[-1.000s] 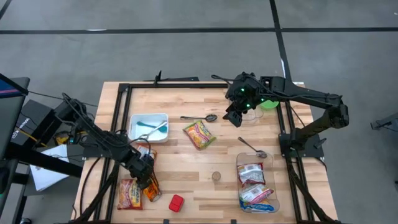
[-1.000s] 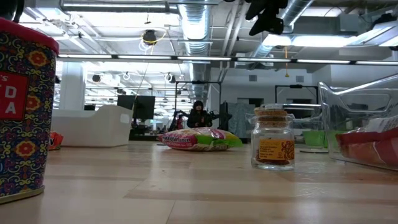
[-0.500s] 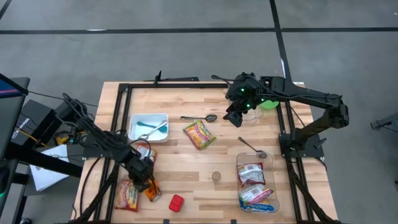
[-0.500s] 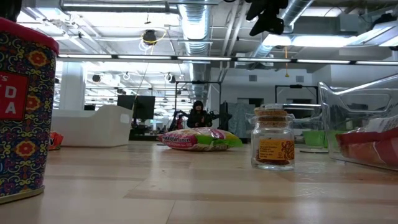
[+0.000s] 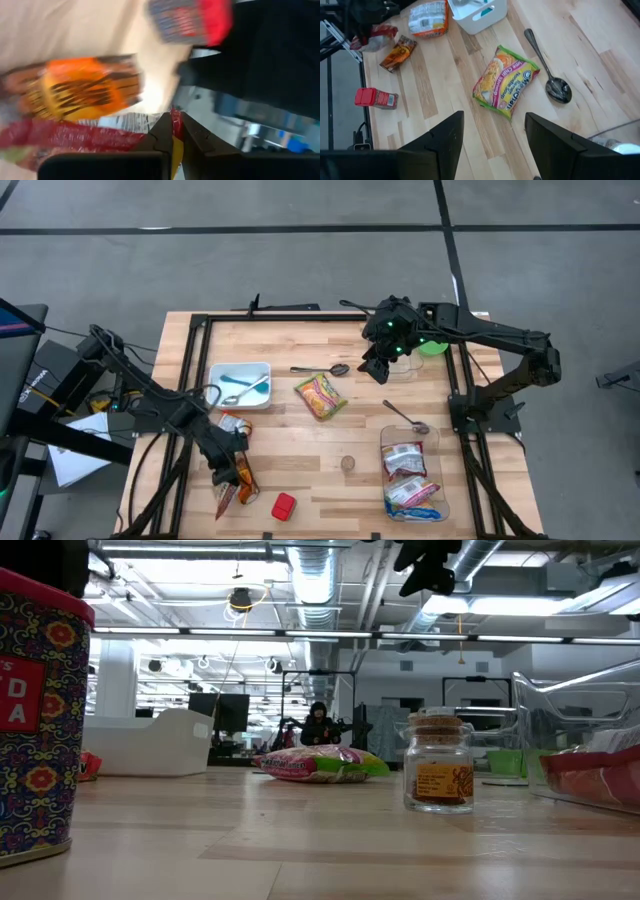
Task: Pick & Place Food Item
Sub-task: Put the red noodle pack into the bottom transparent bin
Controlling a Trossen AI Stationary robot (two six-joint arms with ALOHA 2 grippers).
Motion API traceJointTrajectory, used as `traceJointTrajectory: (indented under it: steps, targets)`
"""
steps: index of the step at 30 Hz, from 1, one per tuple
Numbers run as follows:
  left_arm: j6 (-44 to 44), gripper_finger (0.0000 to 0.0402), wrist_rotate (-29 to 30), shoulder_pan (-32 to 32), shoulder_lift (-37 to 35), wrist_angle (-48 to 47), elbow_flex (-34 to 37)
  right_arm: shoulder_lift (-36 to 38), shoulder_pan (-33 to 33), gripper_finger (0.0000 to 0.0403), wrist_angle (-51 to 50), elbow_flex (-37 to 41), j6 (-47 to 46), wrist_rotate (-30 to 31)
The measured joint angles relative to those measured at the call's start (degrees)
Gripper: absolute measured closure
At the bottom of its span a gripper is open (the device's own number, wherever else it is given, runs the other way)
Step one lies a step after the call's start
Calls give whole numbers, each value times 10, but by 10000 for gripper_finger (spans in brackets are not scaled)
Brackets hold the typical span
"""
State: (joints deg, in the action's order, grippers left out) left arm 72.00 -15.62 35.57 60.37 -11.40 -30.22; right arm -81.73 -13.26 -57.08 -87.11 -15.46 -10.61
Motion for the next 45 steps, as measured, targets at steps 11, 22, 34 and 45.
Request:
traceJointTrajectory:
  steps: [11, 22, 34, 45]
  targets:
    - [-89, 396, 93, -54, -88, 159, 0, 0, 0, 198, 23, 0, -5, -7]
    - [-277, 396, 162, -190, -84, 319, 0, 0, 0, 198, 71, 0, 6, -14]
    - [-345, 396, 184, -344, 18, 611, 0, 0, 7, 198, 107, 0, 24, -16]
    - [-274, 396, 380, -354, 100, 820, 0, 0, 51, 198, 223, 0, 84, -15]
